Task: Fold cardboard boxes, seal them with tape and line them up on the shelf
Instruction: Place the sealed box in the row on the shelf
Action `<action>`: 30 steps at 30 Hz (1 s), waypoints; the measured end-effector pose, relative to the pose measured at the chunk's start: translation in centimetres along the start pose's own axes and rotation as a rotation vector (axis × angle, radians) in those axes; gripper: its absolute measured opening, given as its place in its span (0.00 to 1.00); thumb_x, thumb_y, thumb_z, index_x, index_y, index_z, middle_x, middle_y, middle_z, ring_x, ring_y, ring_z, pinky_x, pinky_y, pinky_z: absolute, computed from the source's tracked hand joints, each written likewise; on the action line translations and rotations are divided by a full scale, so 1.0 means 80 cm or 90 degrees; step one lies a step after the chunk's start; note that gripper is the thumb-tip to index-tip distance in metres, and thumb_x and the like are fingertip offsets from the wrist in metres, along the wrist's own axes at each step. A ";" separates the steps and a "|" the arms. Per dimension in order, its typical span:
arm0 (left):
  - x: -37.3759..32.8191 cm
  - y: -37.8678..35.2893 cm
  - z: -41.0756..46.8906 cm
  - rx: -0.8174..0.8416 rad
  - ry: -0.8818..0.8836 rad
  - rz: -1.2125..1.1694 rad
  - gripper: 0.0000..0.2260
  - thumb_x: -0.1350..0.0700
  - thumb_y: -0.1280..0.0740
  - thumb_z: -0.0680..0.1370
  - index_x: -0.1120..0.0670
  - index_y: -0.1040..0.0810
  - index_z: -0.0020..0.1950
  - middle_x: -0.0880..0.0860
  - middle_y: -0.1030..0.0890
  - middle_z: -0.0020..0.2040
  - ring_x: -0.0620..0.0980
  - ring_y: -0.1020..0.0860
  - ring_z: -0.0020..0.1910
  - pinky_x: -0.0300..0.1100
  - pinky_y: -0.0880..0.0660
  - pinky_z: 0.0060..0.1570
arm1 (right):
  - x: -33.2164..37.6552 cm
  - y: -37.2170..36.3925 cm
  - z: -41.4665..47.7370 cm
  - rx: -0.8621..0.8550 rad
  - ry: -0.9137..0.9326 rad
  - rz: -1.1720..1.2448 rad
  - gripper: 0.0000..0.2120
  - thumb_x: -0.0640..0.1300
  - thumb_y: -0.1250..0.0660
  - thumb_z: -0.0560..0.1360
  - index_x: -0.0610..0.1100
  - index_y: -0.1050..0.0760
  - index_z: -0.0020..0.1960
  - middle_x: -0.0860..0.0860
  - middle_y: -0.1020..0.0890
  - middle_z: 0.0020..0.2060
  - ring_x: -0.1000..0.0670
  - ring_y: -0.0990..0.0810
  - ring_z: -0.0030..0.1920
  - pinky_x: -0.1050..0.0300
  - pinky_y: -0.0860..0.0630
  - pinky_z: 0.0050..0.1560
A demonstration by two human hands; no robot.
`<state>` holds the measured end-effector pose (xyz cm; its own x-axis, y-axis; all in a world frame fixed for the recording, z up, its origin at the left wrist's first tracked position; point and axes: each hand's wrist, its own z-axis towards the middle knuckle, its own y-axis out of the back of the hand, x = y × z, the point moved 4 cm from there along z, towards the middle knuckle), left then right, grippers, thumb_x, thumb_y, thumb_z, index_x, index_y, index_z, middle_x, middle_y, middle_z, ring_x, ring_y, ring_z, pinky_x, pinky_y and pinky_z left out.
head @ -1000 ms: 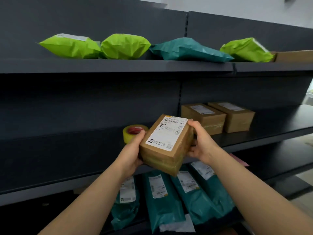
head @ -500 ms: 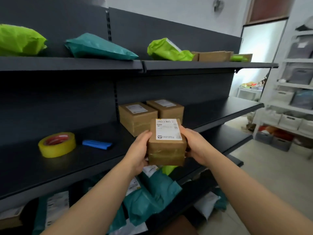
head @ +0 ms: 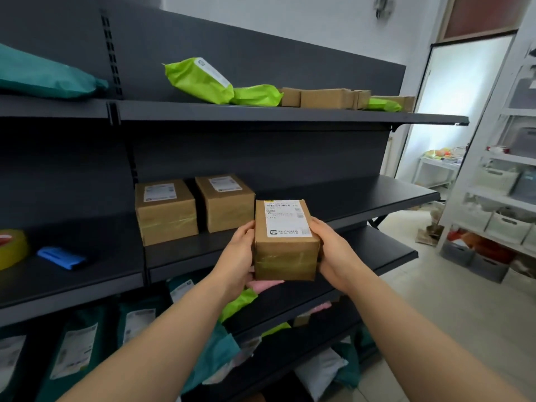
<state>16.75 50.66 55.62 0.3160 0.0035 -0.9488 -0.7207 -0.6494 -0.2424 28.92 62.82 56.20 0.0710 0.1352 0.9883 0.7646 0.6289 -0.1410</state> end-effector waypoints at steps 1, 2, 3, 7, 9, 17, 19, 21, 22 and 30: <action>-0.003 -0.007 0.005 -0.003 -0.005 0.011 0.12 0.48 0.46 0.84 0.40 0.27 0.64 0.51 0.20 0.58 0.54 0.21 0.52 0.46 0.21 0.30 | -0.001 0.008 0.008 -0.012 0.004 0.005 0.16 0.54 0.38 0.79 0.53 0.26 0.65 0.53 0.17 0.55 0.49 0.19 0.57 0.44 0.24 0.61; -0.005 -0.012 0.012 -0.002 -0.018 0.030 0.12 0.49 0.46 0.84 0.40 0.27 0.65 0.50 0.20 0.58 0.53 0.21 0.53 0.46 0.20 0.32 | 0.000 0.014 0.014 -0.024 0.006 0.008 0.17 0.54 0.38 0.78 0.53 0.27 0.65 0.52 0.17 0.55 0.49 0.18 0.56 0.43 0.23 0.60; -0.008 -0.016 0.020 -0.001 -0.033 0.047 0.13 0.49 0.46 0.84 0.40 0.28 0.66 0.49 0.20 0.59 0.52 0.21 0.55 0.48 0.20 0.39 | 0.000 0.019 0.020 -0.036 0.009 0.011 0.16 0.55 0.37 0.77 0.52 0.27 0.64 0.51 0.17 0.55 0.48 0.18 0.55 0.43 0.21 0.58; -0.021 -0.028 0.043 0.012 -0.076 0.077 0.15 0.49 0.46 0.84 0.44 0.30 0.70 0.48 0.20 0.60 0.52 0.22 0.59 0.57 0.24 0.60 | 0.007 0.029 0.041 -0.073 0.011 0.030 0.15 0.57 0.38 0.77 0.51 0.27 0.60 0.50 0.16 0.53 0.47 0.17 0.53 0.42 0.20 0.55; -0.027 -0.031 0.049 0.018 -0.085 0.059 0.15 0.50 0.45 0.85 0.44 0.30 0.70 0.49 0.20 0.60 0.52 0.22 0.58 0.57 0.23 0.59 | 0.012 0.029 0.049 -0.076 0.014 0.018 0.18 0.59 0.39 0.76 0.52 0.26 0.61 0.50 0.17 0.54 0.47 0.17 0.53 0.41 0.20 0.55; -0.026 -0.046 0.112 -0.016 -0.080 0.039 0.13 0.50 0.44 0.84 0.45 0.27 0.67 0.50 0.20 0.59 0.53 0.22 0.57 0.57 0.23 0.59 | 0.034 0.043 0.111 -0.075 -0.015 -0.021 0.16 0.57 0.42 0.80 0.50 0.22 0.58 0.50 0.15 0.51 0.47 0.17 0.52 0.45 0.21 0.57; -0.028 -0.052 0.143 -0.036 -0.097 0.066 0.14 0.50 0.44 0.84 0.44 0.28 0.68 0.49 0.22 0.63 0.51 0.24 0.61 0.53 0.26 0.63 | 0.039 0.049 0.138 -0.067 -0.015 -0.032 0.15 0.56 0.43 0.81 0.50 0.21 0.55 0.50 0.15 0.49 0.48 0.16 0.51 0.47 0.21 0.56; -0.026 -0.059 0.175 -0.058 -0.101 0.088 0.16 0.50 0.45 0.84 0.43 0.30 0.71 0.48 0.25 0.65 0.51 0.27 0.63 0.49 0.30 0.65 | 0.042 0.055 0.171 -0.056 -0.024 -0.023 0.16 0.55 0.44 0.82 0.50 0.20 0.53 0.50 0.14 0.48 0.48 0.16 0.50 0.49 0.21 0.54; -0.024 -0.064 0.190 -0.069 -0.095 0.083 0.16 0.50 0.45 0.84 0.44 0.31 0.72 0.48 0.25 0.65 0.51 0.28 0.64 0.49 0.31 0.66 | 0.041 0.058 0.189 -0.049 -0.032 -0.011 0.16 0.55 0.44 0.82 0.50 0.20 0.51 0.49 0.14 0.47 0.47 0.16 0.50 0.49 0.20 0.54; -0.029 -0.102 0.301 -0.141 -0.037 -0.073 0.16 0.49 0.49 0.85 0.47 0.22 0.56 0.52 0.17 0.54 0.50 0.20 0.52 0.44 0.24 0.44 | 0.026 0.064 0.347 0.039 -0.114 0.017 0.18 0.56 0.43 0.81 0.46 0.19 0.54 0.44 0.15 0.48 0.43 0.17 0.50 0.46 0.21 0.54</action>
<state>7.00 74.28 54.93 0.3471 0.1256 -0.9294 -0.5281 -0.7927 -0.3044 15.19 87.59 55.94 -0.0284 0.2840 0.9584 0.7236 0.6673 -0.1763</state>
